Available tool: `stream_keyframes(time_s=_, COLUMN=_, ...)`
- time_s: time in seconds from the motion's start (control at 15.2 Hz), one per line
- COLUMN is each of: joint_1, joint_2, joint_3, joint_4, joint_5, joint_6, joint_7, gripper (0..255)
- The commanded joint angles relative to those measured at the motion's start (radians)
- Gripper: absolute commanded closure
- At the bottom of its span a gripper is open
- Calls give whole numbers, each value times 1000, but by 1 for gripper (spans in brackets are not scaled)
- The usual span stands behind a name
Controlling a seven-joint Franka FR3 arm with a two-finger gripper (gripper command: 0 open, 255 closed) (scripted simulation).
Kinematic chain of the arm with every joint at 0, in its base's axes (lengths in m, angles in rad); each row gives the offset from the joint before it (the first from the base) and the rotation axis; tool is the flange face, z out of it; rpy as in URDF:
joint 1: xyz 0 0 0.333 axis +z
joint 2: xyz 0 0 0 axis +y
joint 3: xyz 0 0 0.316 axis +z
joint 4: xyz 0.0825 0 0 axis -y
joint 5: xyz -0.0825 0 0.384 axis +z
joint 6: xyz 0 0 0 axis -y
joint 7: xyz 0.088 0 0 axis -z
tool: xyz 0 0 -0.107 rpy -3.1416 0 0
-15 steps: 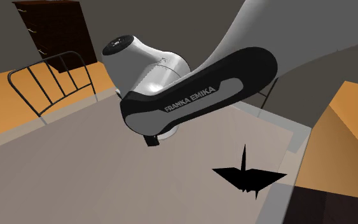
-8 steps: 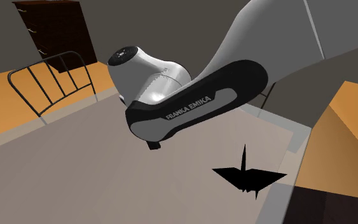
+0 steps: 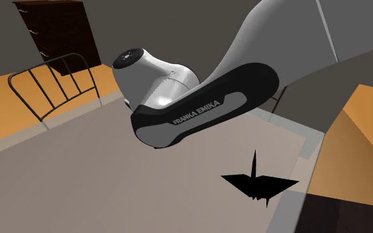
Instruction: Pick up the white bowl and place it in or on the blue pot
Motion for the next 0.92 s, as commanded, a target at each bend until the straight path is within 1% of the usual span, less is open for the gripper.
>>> stream_keyframes(time_s=0.0, joint_1=0, joint_2=0, joint_3=0, joint_4=0, joint_5=0, joint_6=0, joint_7=0, gripper=255)
stream_keyframes(time_s=0.33, joint_1=0, joint_2=0, joint_3=0, joint_4=0, joint_5=0, joint_6=0, joint_7=0, gripper=255)
stream_keyframes(time_s=0.86, joint_1=3, joint_2=-51, joint_3=0, joint_4=38, joint_5=5, joint_6=-87, joint_7=-22, gripper=255)
